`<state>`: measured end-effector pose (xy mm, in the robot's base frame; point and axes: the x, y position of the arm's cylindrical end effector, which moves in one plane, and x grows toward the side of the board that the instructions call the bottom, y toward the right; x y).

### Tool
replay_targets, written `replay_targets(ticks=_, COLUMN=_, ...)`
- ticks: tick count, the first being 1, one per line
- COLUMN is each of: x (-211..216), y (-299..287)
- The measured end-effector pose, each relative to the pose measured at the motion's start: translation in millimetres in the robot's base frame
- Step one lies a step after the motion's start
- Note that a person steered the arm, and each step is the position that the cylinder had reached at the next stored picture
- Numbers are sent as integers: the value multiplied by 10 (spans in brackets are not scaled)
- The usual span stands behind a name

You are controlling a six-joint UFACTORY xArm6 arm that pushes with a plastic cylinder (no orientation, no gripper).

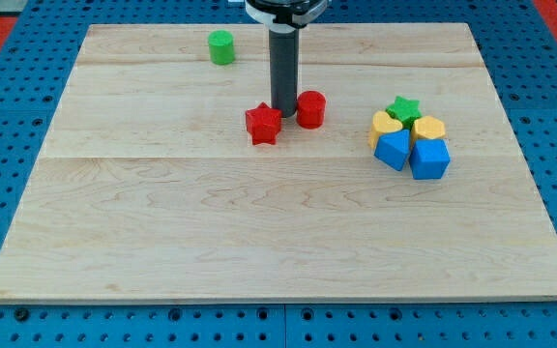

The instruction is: Push the red star into the group of blocks

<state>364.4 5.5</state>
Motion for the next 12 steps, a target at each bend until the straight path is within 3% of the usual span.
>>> replay_targets(ticks=3, x=47, y=561)
replay_targets(ticks=6, x=-39, y=-845)
replay_targets(ticks=8, x=194, y=-620)
replay_targets(ticks=10, x=707, y=-416)
replay_targets(ticks=12, x=627, y=-253)
